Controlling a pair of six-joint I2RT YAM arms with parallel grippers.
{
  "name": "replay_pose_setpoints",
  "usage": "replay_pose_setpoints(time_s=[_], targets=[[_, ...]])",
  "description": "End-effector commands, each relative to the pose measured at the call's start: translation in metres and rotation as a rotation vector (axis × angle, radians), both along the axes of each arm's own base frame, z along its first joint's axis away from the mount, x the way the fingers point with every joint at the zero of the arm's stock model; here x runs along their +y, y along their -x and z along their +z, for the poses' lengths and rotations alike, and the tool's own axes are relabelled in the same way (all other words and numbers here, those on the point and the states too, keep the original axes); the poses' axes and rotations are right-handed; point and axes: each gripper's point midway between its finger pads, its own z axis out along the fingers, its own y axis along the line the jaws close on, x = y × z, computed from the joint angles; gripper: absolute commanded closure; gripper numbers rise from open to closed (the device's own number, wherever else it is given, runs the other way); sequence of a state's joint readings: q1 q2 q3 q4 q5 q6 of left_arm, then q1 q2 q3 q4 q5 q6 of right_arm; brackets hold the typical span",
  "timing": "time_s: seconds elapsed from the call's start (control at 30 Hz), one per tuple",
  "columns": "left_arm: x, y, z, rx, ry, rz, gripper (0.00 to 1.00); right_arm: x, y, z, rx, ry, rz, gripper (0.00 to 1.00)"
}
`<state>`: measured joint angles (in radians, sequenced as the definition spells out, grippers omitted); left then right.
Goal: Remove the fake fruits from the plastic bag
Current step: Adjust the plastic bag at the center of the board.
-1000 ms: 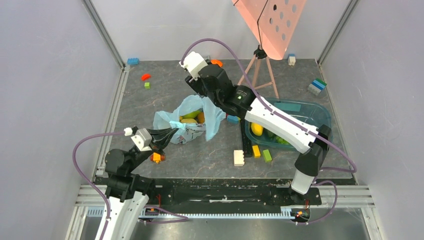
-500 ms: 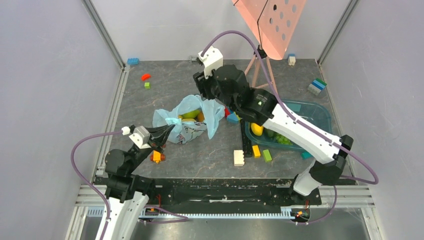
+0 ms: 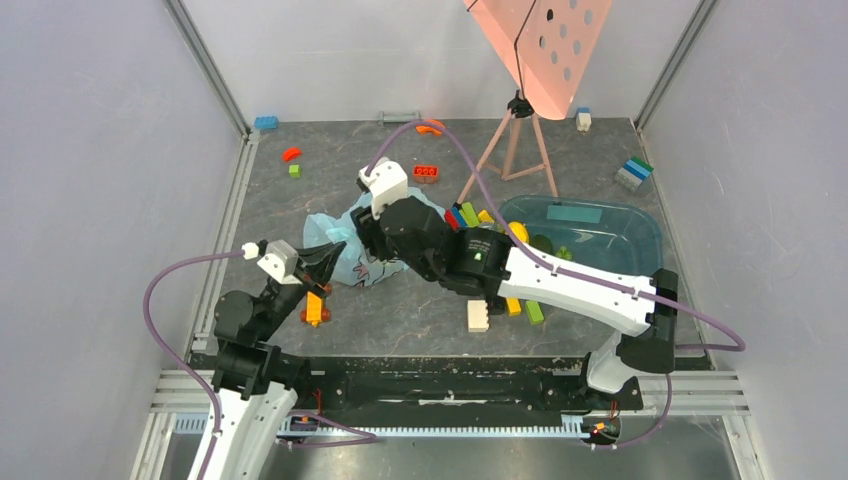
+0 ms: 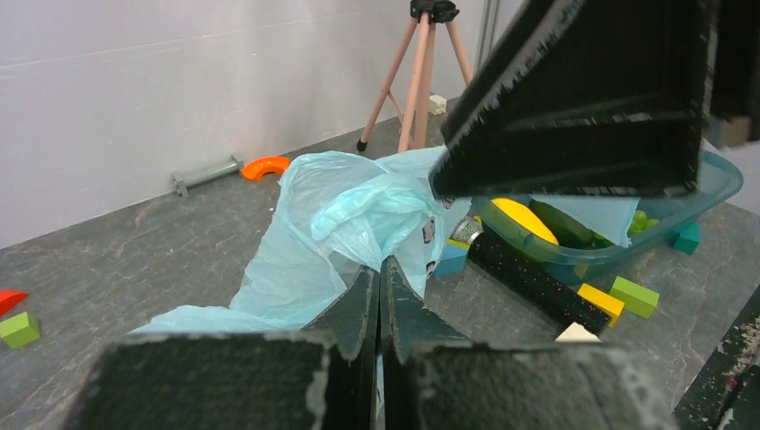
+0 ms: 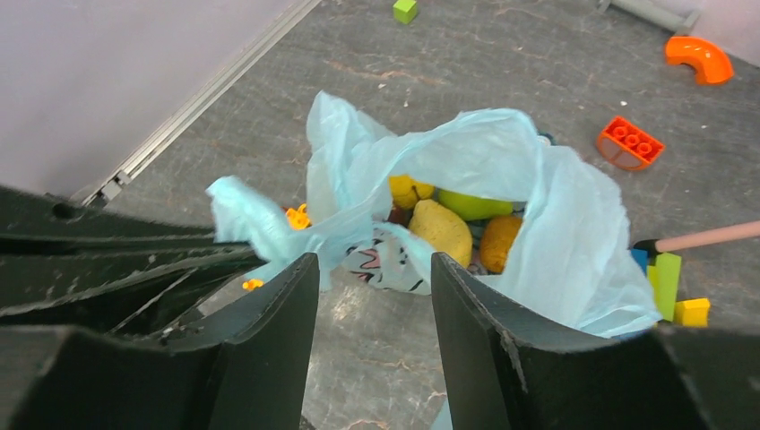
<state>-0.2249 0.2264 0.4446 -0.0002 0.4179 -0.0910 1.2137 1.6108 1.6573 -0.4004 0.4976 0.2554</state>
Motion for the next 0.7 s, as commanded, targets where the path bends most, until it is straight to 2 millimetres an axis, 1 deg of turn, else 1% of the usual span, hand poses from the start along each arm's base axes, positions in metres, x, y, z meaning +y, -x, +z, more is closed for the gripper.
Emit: replay_pose_setpoints(time_s=[0.0, 0.1, 0.17, 0.2, 0.27, 0.33, 0.37, 0.47, 0.5, 0.6, 0.67], targets=[[0.002, 0.000, 0.012, -0.004, 0.030, 0.011, 0.98, 0.009, 0.006, 0.004, 0.000, -0.022, -0.016, 0.49], [0.003, 0.000, 0.012, -0.011, 0.024, 0.015, 0.98, 0.009, 0.014, -0.001, 0.011, 0.010, 0.009, 0.49], [0.003, -0.001, 0.010, -0.004, 0.023, 0.019, 0.98, 0.013, 0.028, 0.004, -0.014, 0.012, 0.067, 0.48], [0.003, -0.002, 0.008, 0.001, 0.023, 0.019, 0.98, 0.016, 0.037, 0.011, -0.037, -0.002, 0.108, 0.47], [0.002, -0.003, 0.008, 0.005, 0.022, 0.020, 0.98, 0.023, 0.065, 0.021, -0.094, -0.016, 0.213, 0.46], [0.003, -0.003, 0.008, 0.004, 0.020, 0.021, 0.98, 0.025, 0.090, 0.026, -0.132, -0.016, 0.289, 0.46], [0.003, -0.003, 0.008, 0.003, 0.021, 0.023, 0.98, 0.025, 0.099, 0.027, -0.141, -0.012, 0.310, 0.46], [0.004, -0.003, 0.009, -0.001, 0.022, 0.027, 0.98, 0.016, 0.124, 0.017, -0.158, 0.023, 0.348, 0.48], [0.004, -0.003, 0.009, -0.002, 0.023, 0.027, 0.98, 0.012, 0.133, 0.011, -0.166, 0.038, 0.356, 0.50], [0.004, -0.003, 0.008, 0.000, 0.021, 0.028, 0.98, 0.001, 0.151, -0.009, -0.156, 0.058, 0.368, 0.57], [0.004, -0.004, 0.008, 0.002, 0.020, 0.027, 0.98, -0.006, 0.157, -0.023, -0.141, 0.067, 0.369, 0.61]])
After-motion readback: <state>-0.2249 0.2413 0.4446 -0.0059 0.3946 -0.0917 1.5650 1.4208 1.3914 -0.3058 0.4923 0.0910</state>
